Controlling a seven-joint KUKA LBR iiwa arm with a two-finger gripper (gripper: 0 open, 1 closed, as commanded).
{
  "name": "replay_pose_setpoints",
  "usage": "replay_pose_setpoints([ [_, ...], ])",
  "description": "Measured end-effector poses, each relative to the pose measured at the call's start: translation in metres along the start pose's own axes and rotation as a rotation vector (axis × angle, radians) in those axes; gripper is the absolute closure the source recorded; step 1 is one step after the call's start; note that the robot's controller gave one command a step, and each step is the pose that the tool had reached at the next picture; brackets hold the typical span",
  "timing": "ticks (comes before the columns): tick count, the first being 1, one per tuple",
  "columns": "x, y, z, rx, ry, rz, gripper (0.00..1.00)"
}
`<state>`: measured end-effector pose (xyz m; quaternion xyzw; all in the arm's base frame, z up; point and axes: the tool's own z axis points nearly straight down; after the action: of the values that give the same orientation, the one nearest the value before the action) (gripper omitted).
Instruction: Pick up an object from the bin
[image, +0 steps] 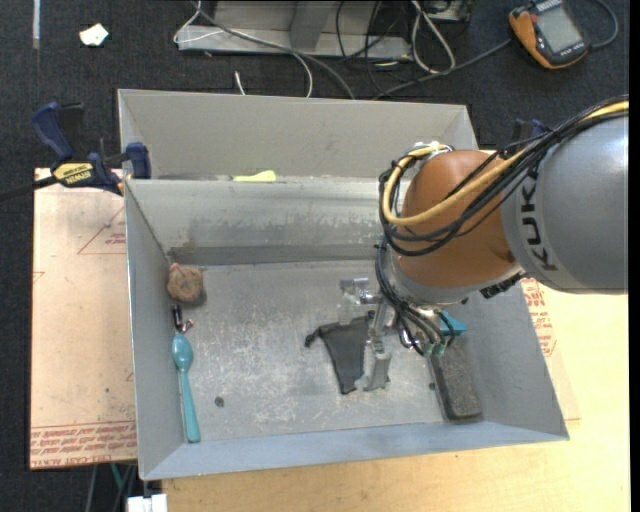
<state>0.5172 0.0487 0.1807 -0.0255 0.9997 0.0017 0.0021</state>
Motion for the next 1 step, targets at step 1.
replay_pose_setpoints([
  [1,-0.0154,-0.0091,0.037,-0.001,-0.001,-0.323,0.0],
])
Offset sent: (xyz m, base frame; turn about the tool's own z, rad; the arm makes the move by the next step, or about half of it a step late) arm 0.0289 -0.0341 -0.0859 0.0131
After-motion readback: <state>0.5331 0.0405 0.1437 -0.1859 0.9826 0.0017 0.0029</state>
